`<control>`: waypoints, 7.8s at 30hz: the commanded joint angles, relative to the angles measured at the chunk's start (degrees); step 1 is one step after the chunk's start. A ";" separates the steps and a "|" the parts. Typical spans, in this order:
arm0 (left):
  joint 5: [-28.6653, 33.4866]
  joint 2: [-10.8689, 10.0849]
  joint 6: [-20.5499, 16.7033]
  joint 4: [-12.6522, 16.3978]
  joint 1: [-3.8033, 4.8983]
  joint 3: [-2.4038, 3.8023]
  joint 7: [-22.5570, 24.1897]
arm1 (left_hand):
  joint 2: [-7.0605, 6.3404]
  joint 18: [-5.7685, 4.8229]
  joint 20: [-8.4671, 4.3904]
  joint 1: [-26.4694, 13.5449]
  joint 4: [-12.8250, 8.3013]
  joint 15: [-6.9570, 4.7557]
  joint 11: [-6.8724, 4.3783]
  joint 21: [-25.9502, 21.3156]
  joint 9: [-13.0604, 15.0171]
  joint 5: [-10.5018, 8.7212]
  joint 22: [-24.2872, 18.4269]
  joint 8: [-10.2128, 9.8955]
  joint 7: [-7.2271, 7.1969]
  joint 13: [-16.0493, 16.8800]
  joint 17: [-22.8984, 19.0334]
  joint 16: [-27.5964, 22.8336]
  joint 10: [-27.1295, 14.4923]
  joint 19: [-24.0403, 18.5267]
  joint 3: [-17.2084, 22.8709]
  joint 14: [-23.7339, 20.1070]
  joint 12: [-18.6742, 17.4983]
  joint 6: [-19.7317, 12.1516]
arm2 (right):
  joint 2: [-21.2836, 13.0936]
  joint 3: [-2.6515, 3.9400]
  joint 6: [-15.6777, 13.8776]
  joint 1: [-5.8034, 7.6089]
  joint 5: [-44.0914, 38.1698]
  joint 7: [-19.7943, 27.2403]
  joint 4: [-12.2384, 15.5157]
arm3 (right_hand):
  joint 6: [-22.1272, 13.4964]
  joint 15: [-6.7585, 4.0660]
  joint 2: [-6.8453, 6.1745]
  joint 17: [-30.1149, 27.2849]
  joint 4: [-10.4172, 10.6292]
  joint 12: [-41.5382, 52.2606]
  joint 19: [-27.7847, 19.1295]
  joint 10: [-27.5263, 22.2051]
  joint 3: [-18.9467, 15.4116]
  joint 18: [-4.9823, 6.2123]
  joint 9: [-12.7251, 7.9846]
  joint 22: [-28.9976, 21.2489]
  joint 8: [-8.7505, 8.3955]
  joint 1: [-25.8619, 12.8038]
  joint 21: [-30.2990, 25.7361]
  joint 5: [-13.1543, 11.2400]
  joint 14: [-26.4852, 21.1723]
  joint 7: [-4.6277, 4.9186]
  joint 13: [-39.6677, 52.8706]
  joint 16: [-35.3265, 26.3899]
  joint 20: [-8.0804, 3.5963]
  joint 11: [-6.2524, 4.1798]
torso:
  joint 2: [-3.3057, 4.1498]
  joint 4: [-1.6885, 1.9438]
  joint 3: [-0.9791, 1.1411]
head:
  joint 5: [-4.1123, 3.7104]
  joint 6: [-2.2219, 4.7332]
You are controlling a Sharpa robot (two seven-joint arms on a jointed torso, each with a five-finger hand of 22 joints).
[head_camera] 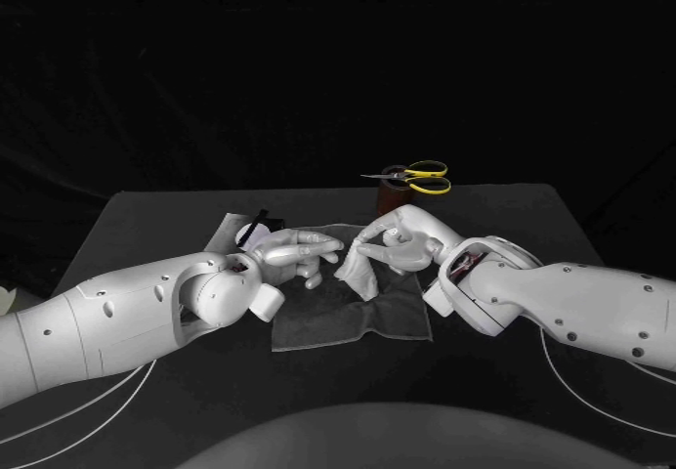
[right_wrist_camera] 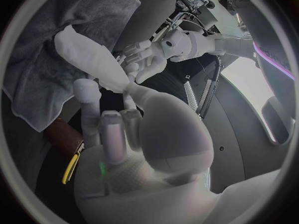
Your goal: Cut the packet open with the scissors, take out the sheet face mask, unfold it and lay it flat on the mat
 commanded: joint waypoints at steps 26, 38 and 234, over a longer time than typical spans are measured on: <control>-24.86 1.17 -14.00 1.19 0.03 0.04 9.52 | -2.73 0.86 1.04 -0.88 -3.65 0.87 0.85 -1.89 -0.03 -0.33 -1.30 -2.70 0.44 0.45 7.75 2.37 0.31 -1.35 -2.47 1.42 -0.36 4.37 | 0.03 0.04 0.18 0.04 -1.49 0.48 0.57 | -0.25 -0.10 0.12 13.42 0.10 -0.21 -0.32 4.09 0.40 1.11 0.02 3.66 0.09 0.17 -0.06 0.19 5.26 0.14 11.48 0.34 0.06 -0.04 | -0.02 0.10 0.02 | -0.74 0.00; -25.35 1.22 -13.37 1.15 0.03 0.05 10.12 | -2.90 0.80 1.00 -1.67 -2.92 0.89 0.91 -1.93 -0.55 -0.34 -1.15 -3.94 0.61 1.15 9.33 3.03 -0.21 -1.31 -3.70 1.61 0.38 3.86 | 0.06 0.04 0.46 0.04 -1.53 0.55 0.76 | -0.30 -0.05 0.15 13.51 0.03 -0.15 -0.29 4.10 0.53 1.07 0.04 3.72 0.13 0.14 0.11 0.19 5.29 0.17 11.52 0.38 0.09 0.00 | 0.00 0.05 0.03 | -0.68 0.00; -27.85 0.91 -17.06 1.20 0.01 0.06 7.08 | 3.29 -2.17 -0.80 -9.05 -11.77 -1.36 -1.98 14.99 9.40 -0.36 19.12 -1.47 -1.66 16.07 38.35 13.20 -1.62 5.42 17.08 13.14 13.31 7.36 | -2.39 0.05 1.40 0.04 -2.22 0.28 0.78 | 0.10 -0.38 -2.32 12.17 0.31 -4.85 -1.34 2.38 -1.80 1.49 1.12 3.22 2.56 -2.43 -2.77 0.19 4.65 -0.65 8.88 -0.24 -0.03 -0.61 | -0.02 0.04 0.03 | -0.89 0.00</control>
